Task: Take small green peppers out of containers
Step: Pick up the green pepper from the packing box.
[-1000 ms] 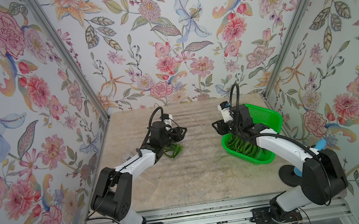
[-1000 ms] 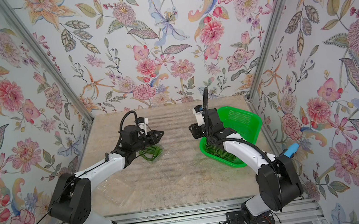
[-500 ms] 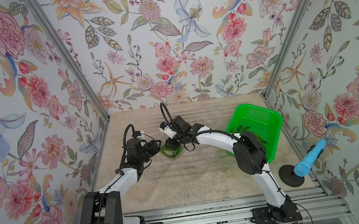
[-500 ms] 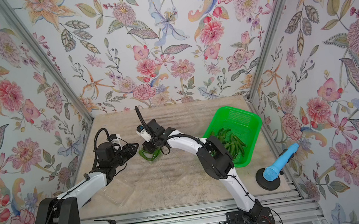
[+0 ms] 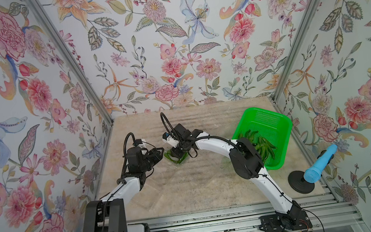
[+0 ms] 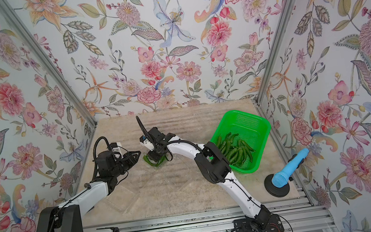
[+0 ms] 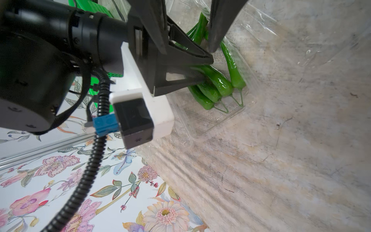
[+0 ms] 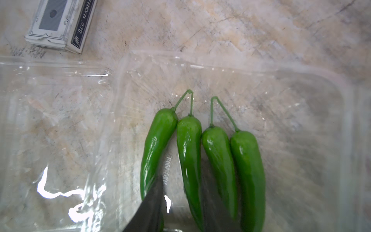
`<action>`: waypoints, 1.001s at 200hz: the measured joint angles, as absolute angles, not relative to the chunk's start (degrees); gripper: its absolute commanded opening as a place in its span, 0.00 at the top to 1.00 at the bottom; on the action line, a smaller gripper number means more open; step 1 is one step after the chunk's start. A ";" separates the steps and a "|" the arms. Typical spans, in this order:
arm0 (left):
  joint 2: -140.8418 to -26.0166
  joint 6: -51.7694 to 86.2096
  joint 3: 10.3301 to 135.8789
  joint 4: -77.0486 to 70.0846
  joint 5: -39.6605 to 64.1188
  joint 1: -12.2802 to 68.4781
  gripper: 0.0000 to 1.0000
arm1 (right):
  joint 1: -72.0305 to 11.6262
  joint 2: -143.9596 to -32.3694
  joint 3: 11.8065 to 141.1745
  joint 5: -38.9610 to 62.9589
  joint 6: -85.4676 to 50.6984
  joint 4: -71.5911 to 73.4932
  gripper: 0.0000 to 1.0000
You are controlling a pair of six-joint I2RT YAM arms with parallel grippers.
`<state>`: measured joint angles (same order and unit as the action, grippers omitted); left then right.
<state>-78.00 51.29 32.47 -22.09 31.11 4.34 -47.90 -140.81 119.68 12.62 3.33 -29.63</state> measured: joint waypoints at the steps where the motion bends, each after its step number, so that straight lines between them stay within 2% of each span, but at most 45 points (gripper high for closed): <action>1: -78.00 51.31 32.47 -22.11 31.14 4.34 0.64 | -47.90 -140.88 119.68 12.62 3.38 -29.65 0.68; 110: -78.39 51.70 32.47 -22.35 31.57 4.32 0.64 | -47.94 -144.64 123.39 13.08 3.92 -30.94 0.66; 151: -78.39 51.70 32.49 -22.35 31.79 4.27 0.64 | -47.94 -145.01 123.74 13.04 4.56 -31.18 0.85; 200: -78.37 51.64 32.49 -22.33 32.16 4.27 0.64 | -47.92 -144.64 123.76 13.04 4.78 -31.99 0.90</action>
<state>-78.37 51.64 32.49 -22.33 32.16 4.27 -47.92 -144.64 123.76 13.04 4.78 -31.99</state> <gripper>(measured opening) 0.358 0.172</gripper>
